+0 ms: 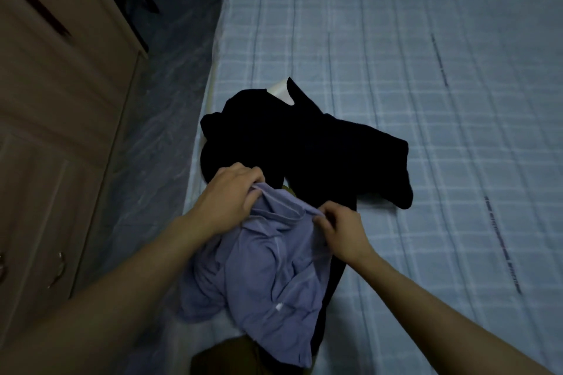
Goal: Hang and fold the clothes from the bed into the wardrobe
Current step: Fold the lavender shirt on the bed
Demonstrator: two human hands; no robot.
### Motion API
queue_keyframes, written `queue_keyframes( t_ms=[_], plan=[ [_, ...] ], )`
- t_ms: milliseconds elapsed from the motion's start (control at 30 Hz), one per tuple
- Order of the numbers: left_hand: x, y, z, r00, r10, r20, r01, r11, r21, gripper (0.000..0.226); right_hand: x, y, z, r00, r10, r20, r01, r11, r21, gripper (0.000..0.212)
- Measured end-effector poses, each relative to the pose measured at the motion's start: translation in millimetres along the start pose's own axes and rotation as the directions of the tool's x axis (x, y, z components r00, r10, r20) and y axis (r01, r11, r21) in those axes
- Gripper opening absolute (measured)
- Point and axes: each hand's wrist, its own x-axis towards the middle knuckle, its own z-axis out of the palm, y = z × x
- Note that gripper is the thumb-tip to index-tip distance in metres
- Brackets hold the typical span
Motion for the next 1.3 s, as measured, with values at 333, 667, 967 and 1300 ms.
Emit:
queue_keyframes(
  t_ms=[333, 667, 967, 1300],
  plan=[
    [-2.3, 110.4, -111.7, 0.972, 0.128, -0.198, -0.135, 0.991, -0.023, 0.007, -61.9, -68.2, -130.8, 0.936, -0.208, -0.283, 0.244, 0.965, 0.097, 0.017],
    [-46.3, 245.0, -188.1, 0.894, 0.305, -0.327, -0.321, 0.947, 0.005, 0.008, -205.3, -101.7, -252.8, 0.87, -0.332, -0.364, 0.307, 0.943, -0.126, 0.025],
    [-87.8, 365.3, -191.2, 0.838, 0.422, -0.345, -0.462, 0.886, -0.039, 0.01, -316.0, -79.3, -322.3, 0.691, -0.315, -0.651, 0.266, 0.948, -0.176, 0.014],
    [-116.8, 524.9, -159.6, 0.917, 0.36, -0.172, -0.335, 0.929, 0.16, 0.015, -395.2, -15.8, -401.1, 0.68, -0.219, -0.7, 0.442, 0.884, 0.152, 0.015]
  ],
)
